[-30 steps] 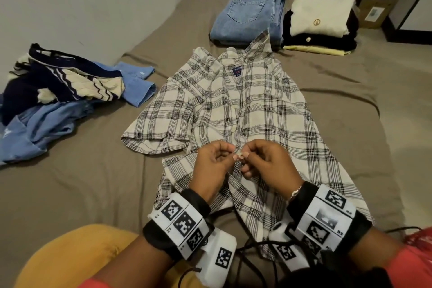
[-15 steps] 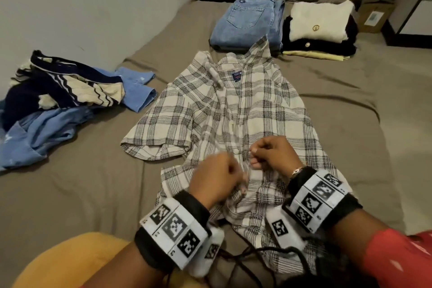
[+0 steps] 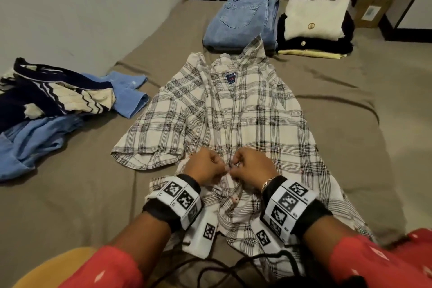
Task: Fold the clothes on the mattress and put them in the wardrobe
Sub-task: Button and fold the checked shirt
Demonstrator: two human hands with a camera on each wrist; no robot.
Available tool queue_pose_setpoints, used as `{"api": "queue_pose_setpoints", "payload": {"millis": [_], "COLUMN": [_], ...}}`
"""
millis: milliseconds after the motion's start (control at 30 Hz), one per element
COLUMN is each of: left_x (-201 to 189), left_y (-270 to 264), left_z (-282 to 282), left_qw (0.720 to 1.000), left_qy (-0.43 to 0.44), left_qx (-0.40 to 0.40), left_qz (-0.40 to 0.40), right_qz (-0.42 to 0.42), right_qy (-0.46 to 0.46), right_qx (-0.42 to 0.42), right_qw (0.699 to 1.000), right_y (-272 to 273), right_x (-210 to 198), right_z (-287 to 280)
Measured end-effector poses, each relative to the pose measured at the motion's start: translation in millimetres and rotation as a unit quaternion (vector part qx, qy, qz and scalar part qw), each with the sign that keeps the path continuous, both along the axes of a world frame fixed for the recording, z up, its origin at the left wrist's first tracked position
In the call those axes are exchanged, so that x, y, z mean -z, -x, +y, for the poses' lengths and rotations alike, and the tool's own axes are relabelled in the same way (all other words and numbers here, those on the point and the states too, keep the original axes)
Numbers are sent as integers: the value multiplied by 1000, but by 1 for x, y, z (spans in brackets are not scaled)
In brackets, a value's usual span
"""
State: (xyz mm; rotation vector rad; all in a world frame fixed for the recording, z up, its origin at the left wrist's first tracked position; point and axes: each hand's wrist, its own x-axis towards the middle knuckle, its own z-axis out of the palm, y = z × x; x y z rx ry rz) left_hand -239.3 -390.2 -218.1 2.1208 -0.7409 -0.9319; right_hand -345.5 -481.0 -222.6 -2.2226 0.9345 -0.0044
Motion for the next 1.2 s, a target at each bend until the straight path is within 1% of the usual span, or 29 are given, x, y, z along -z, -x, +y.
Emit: {"api": "queue_pose_setpoints", "payload": {"millis": [100, 167, 233, 267, 333, 367, 433, 467, 533, 567, 600, 667, 700, 767, 833, 900, 1067, 1200], "left_x": [2, -2, -12, -19, -35, -43, -55, -60, -66, -68, -68, -65, -63, -59, -56, -55, -53, -51], "left_y": [4, 5, 7, 9, 17, 22, 34, 38, 46, 49, 51, 54, 54, 54, 52, 50, 43, 40], "left_z": [3, 4, 5, 6, 11, 14, 23, 27, 32, 32, 32, 30, 29, 26, 25, 25, 26, 25], "left_qw": [999, 997, 996, 996, 994, 993, 988, 984, 974, 971, 970, 973, 973, 970, 965, 960, 956, 942], "left_qy": [6, 28, 56, 67, 85, 98, 131, 151, 183, 197, 208, 225, 230, 232, 242, 253, 252, 271], "left_qx": [-39, -69, -70, -62, -40, -30, -23, -23, -9, 2, 8, -8, -23, -49, -63, -79, -89, -123], "left_qz": [15, 27, -2, -25, -60, -64, -72, -92, -130, -135, -123, -52, -7, 58, 83, 96, 121, 153], "right_qz": [-31, -54, -87, -109, -152, -165, -186, -197, -214, -225, -237, -262, -272, -277, -260, -256, -277, -284], "right_qy": [-18, -60, -124, -179, -304, -344, -380, -378, -340, -319, -304, -277, -248, -150, -60, -19, -18, -31], "right_qx": [39, 66, 93, 112, 139, 140, 132, 130, 129, 127, 125, 129, 127, 106, 72, 47, 41, 36], "right_qw": [999, 995, 984, 971, 930, 914, 897, 895, 907, 912, 914, 916, 921, 943, 961, 965, 960, 958], "right_y": [2, 2, 2, 3, 6, 10, 20, 26, 39, 44, 48, 51, 50, 44, 40, 37, 30, 29], "right_x": [0, -4, -11, -16, -27, -35, -51, -59, -74, -77, -79, -75, -71, -63, -59, -57, -49, -46], "right_z": [-2, -4, -3, -1, 4, 5, 5, 4, 2, 2, 4, 11, 15, 19, 20, 20, 20, 24]}}
